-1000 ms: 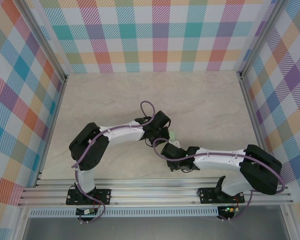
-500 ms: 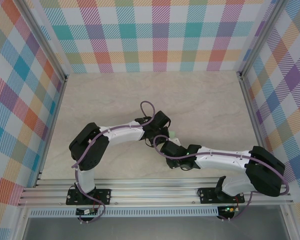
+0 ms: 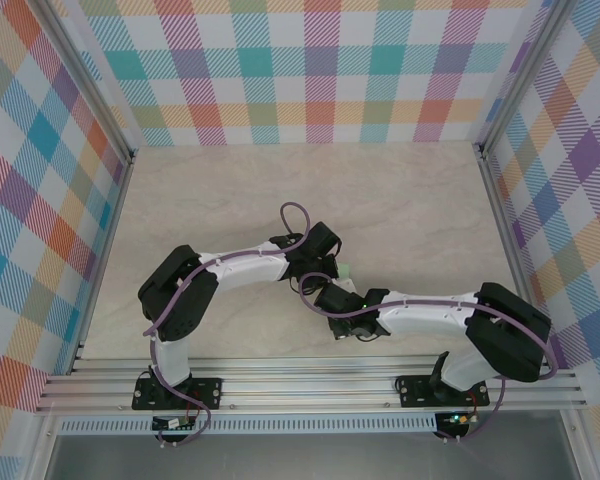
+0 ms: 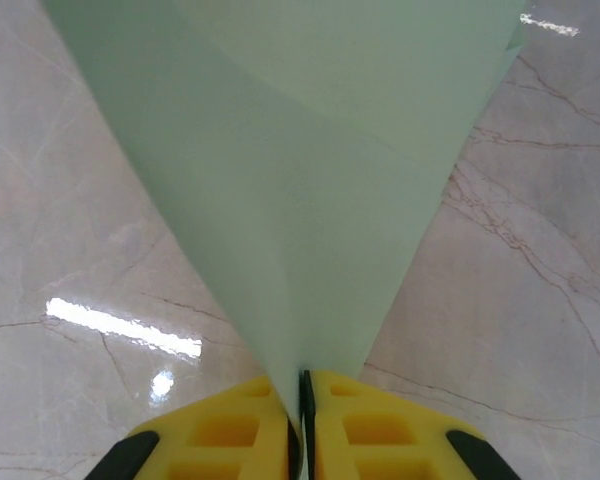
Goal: Fold a paper plane with a square sheet of paper (pick it up from the middle)
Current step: Fold the wing for the fifth time at the center of the table.
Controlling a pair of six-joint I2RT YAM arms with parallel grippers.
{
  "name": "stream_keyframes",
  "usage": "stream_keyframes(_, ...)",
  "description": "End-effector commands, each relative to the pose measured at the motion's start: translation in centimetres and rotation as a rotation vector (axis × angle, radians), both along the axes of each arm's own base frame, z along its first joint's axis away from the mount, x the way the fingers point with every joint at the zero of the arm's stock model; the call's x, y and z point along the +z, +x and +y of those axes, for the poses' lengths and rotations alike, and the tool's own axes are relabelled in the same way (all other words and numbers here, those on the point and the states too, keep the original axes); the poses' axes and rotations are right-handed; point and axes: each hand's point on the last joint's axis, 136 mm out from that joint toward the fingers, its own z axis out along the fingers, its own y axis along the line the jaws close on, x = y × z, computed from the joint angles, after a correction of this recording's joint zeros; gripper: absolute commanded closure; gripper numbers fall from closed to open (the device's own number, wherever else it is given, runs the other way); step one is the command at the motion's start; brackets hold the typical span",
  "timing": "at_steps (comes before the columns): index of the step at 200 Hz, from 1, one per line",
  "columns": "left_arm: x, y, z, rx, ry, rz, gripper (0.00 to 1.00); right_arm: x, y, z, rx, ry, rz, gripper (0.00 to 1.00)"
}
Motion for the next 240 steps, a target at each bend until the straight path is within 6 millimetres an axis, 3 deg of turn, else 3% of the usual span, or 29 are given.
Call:
stream_keyframes(1, 0.3, -0.1, 0.2, -0.015, 0.014, 0.000, 0.99, 0.1, 0.1, 0.6, -0.007, 0.006, 0.006, 0.84)
stream_keyframes(48, -0.1, -0.3, 0.6, -0.013, 0.029, 0.004, 1.00, 2.7, 0.6, 0.4, -0.026, 0.052, -0.048, 0.75)
stream_keyframes(79, -0.3, -0.4, 0.7, -0.013, 0.033, 0.008, 1.00, 2.9, 0.7, 0.6, -0.036, 0.074, -0.056, 0.74)
stream_keyframes(117, -0.2, -0.4, 0.6, -0.015, 0.028, 0.009, 1.00, 2.1, 1.0, 0.8, -0.048, 0.051, -0.053, 0.77)
stream_keyframes(182, -0.2, -0.5, 1.0, -0.007, 0.039, 0.005, 0.99, 1.5, 1.1, 1.2, -0.032, 0.077, -0.063, 0.94)
stream_keyframes(197, 0.0, -0.4, 1.2, 0.002, 0.039, -0.006, 0.95, 1.2, 0.7, 1.4, -0.006, 0.099, -0.052, 0.95)
stream_keyframes(221, 0.7, 0.0, 1.6, 0.030, 0.024, -0.025, 0.78, 0.7, 0.2, 1.8, 0.021, 0.150, -0.023, 0.96)
stream_keyframes(228, 1.0, 0.2, 1.8, 0.043, 0.018, -0.031, 0.68, 0.5, 0.0, 1.9, 0.024, 0.168, -0.009, 0.96)
stream_keyframes(240, 1.6, 0.5, 2.3, 0.059, 0.009, -0.048, 0.65, 0.3, -0.2, 2.1, 0.032, 0.205, 0.016, 0.96)
